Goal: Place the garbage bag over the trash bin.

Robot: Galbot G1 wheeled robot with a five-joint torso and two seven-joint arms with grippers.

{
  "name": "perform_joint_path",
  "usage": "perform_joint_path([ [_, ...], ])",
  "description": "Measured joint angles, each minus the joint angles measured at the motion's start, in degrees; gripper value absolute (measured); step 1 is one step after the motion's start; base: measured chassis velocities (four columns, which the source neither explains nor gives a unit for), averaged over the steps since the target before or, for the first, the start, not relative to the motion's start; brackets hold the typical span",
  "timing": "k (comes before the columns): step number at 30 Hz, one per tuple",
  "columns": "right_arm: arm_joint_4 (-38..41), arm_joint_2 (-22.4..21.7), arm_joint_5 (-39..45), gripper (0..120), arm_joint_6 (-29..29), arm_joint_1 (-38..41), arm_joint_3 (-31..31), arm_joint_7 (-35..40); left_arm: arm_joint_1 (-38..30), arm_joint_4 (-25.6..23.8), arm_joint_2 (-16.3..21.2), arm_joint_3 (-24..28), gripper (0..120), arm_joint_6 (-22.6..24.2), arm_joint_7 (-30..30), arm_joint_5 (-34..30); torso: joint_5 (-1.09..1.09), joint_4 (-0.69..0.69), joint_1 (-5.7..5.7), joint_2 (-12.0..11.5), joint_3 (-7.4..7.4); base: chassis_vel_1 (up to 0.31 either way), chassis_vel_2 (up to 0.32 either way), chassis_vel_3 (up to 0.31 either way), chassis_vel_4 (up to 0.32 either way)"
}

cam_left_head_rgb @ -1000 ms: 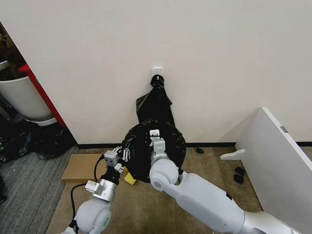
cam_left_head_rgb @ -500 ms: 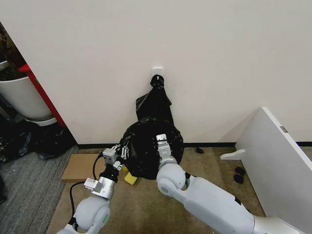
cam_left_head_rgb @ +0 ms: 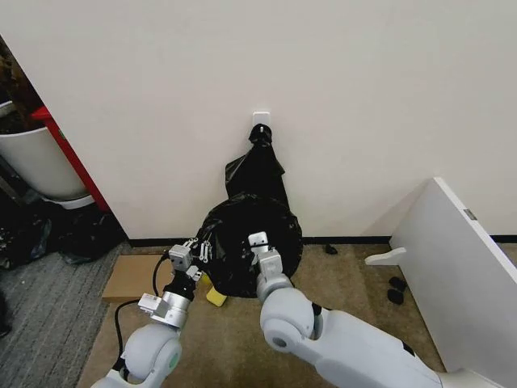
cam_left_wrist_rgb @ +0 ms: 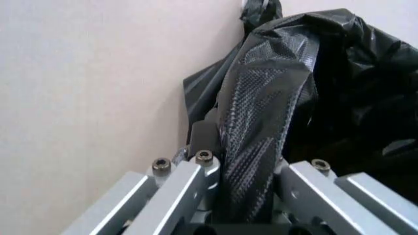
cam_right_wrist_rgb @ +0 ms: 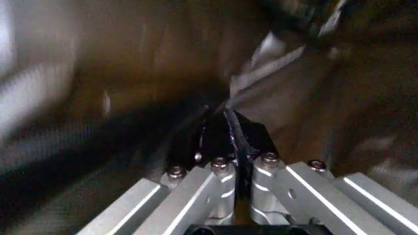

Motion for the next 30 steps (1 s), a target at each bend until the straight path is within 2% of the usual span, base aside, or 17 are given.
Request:
perform_joint_path([
  [5, 2.54, -0.2, 5.64, 0, -3.66, -0.68, -2.45, 2.2, -0.34, -0.17, -0.02, -0.14, 3, 0.03, 0.0, -0.63, -0.01, 0.0, 0.0, 0.0, 0.0, 0.0, 0.0, 0.0, 0.0],
  [8, 1.18, 0.24, 5.66, 0, -5.84, -0.74, -3.62, 3.36, -0.43, -0.73, 0.02, -0.28, 3, 0.04, 0.14, -1.38, -0.01, -0.01, 0.0, 0.0, 0.0, 0.0, 0.0, 0.0, 0.0],
  [14, -3.8, 2.04, -0.39, 0, -6.58, 0.91, -4.2, 2.69, -0.08, -1.29, 0.03, -0.33, 3, -0.74, 1.24, -2.4, 0.0, 0.0, 0.0, 0.0, 0.0, 0.0, 0.0, 0.0, 0.0],
  [17, -1.46, -0.28, -1.32, 0, -6.15, 2.49, -5.12, 1.97, -0.14, -0.92, 0.37, -0.5, 3, -1.32, 1.69, -2.33, 0.0, 0.0, 0.0, 0.0, 0.0, 0.0, 0.0, 0.0, 0.0],
  [20, 0.92, -1.92, 3.0, 0, -5.51, 4.21, -5.89, 1.83, -0.41, -0.33, 0.82, -0.41, 3, -1.94, 2.16, -2.16, 0.0, -0.01, 0.0, 0.0, 0.0, 0.0, 0.0, 0.0, 0.0],
  [23, 4.57, -2.7, 15.44, 0, -7.23, 6.54, -5.85, 3.32, -1.18, 0.94, 0.99, -0.03, 3, -3.53, 3.19, -2.05, 0.0, 0.0, 0.0, 0.0, 0.0, 0.0, 0.0, 0.0, 0.0],
  [26, 5.86, -1.66, 24.05, 0, -10.93, 7.8, -5.15, 6.33, -1.78, 1.73, 0.81, 0.2, 3, -4.7, 4.03, -2.11, -0.01, -0.01, 0.0, 0.0, 0.0, 0.0, 0.0, 0.0, 0.0],
  [30, 4.04, 0.31, 27.18, 0, -12.85, 8.63, -4.86, 8.38, -1.81, 1.81, 0.66, 0.45, 3, -5.32, 4.55, -2.19, -0.01, 0.0, 0.0, 0.0, 0.0, 0.0, 0.0, 0.0, 0.0],
])
